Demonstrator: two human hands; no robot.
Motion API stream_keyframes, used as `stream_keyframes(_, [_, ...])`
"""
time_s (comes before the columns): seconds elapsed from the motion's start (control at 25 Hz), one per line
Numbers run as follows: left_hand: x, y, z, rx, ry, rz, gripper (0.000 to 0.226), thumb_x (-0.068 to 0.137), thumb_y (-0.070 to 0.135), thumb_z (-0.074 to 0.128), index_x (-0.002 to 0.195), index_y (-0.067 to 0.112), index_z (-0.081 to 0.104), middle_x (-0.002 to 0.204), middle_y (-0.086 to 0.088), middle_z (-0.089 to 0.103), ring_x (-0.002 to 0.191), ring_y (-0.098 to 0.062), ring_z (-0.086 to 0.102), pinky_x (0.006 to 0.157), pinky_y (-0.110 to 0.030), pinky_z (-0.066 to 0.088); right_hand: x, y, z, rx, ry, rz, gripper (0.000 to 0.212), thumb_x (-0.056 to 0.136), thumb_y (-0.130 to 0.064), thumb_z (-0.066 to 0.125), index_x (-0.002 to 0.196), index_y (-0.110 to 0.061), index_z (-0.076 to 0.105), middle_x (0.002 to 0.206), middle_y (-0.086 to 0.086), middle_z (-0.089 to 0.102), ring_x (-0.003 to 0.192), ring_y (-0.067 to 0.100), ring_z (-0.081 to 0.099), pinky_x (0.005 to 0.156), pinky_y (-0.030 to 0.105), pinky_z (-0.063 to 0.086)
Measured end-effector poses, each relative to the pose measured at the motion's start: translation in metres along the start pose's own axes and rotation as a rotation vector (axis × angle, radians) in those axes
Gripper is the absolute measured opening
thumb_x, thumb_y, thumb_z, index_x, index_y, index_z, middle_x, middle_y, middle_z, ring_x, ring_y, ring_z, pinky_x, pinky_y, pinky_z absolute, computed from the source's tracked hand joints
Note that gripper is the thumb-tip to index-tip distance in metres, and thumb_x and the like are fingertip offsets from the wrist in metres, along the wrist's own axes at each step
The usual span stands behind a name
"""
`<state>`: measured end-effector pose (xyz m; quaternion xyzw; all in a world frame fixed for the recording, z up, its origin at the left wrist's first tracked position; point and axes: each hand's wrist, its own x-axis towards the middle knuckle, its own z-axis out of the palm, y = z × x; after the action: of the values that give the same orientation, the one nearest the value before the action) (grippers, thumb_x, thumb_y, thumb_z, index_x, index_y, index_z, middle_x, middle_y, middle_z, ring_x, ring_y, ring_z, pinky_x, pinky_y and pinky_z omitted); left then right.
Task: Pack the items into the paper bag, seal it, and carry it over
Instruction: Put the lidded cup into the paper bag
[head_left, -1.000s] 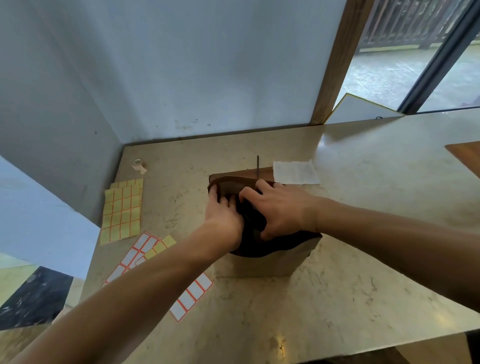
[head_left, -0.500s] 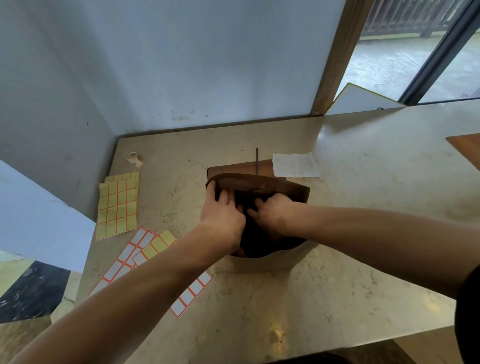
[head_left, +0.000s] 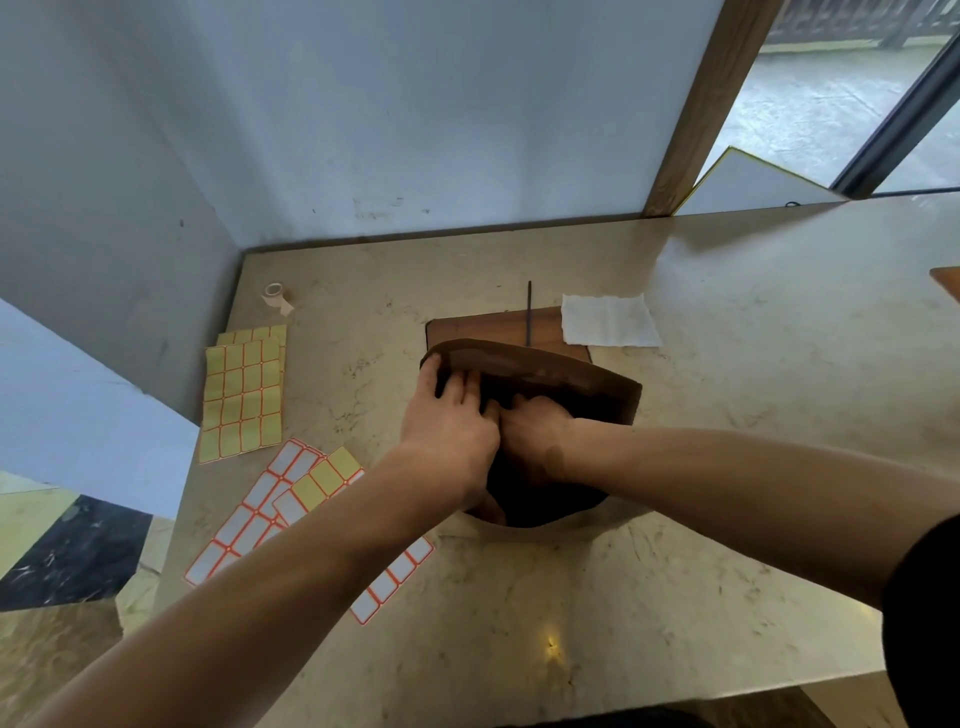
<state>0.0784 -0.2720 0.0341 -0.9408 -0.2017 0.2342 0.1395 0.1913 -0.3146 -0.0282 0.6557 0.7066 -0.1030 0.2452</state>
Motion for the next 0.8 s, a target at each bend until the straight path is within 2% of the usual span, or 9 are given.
stream_keyframes(0.12, [0.001, -0.002, 0.001, -0.005, 0.004, -0.001, 0.12, 0.058, 0.086, 0.057, 0.151, 0.018, 0.022, 0.159, -0.016, 0.016, 0.146, -0.036, 0.002, 0.114, -0.059, -0.006, 0.002, -0.003, 0.005, 0.048, -0.006, -0.009, 0.058, 0.091, -0.045, 0.053, 0.137, -0.011, 0.042, 0.136, 0.014, 0.048, 0.116, 0.032, 0.049, 0.088, 0.038, 0.046])
stream_keyframes(0.28, [0.002, -0.005, 0.004, -0.025, 0.01, 0.0, 0.121, 0.059, 0.085, 0.058, 0.152, 0.018, 0.018, 0.159, -0.016, 0.015, 0.146, -0.036, 0.002, 0.114, -0.059, -0.006, 0.004, -0.01, 0.009, 0.082, 0.062, -0.017, 0.057, 0.092, -0.049, 0.05, 0.134, -0.012, 0.046, 0.133, 0.015, 0.052, 0.115, 0.032, 0.05, 0.088, 0.036, 0.044])
stream_keyframes(0.44, [0.002, -0.004, 0.004, -0.021, 0.004, -0.001, 0.124, 0.057, 0.086, 0.059, 0.152, 0.018, 0.017, 0.159, -0.017, 0.013, 0.146, -0.036, 0.001, 0.114, -0.059, -0.008, 0.005, -0.019, 0.01, 0.094, 0.094, -0.018, 0.06, 0.093, -0.048, 0.048, 0.141, -0.012, 0.038, 0.14, 0.017, 0.045, 0.124, 0.034, 0.044, 0.1, 0.041, 0.041])
stream_keyframes(0.64, [0.001, -0.003, 0.004, -0.018, 0.019, 0.004, 0.121, 0.059, 0.085, 0.059, 0.152, 0.019, 0.016, 0.159, -0.017, 0.012, 0.146, -0.037, 0.002, 0.114, -0.059, -0.007, -0.002, -0.013, 0.008, 0.1, 0.071, -0.023, 0.059, 0.091, -0.054, 0.048, 0.134, -0.015, 0.046, 0.133, 0.014, 0.052, 0.117, 0.032, 0.049, 0.09, 0.037, 0.044])
stream_keyframes(0.8, [-0.001, -0.006, 0.006, -0.023, 0.041, 0.022, 0.118, 0.061, 0.084, 0.058, 0.152, 0.02, 0.017, 0.159, -0.017, 0.014, 0.146, -0.036, 0.004, 0.115, -0.058, -0.006, -0.017, -0.009, -0.001, 0.148, 0.069, -0.015, 0.073, 0.081, -0.067, 0.052, 0.135, -0.018, 0.045, 0.132, 0.009, 0.052, 0.111, 0.029, 0.054, 0.078, 0.035, 0.045])
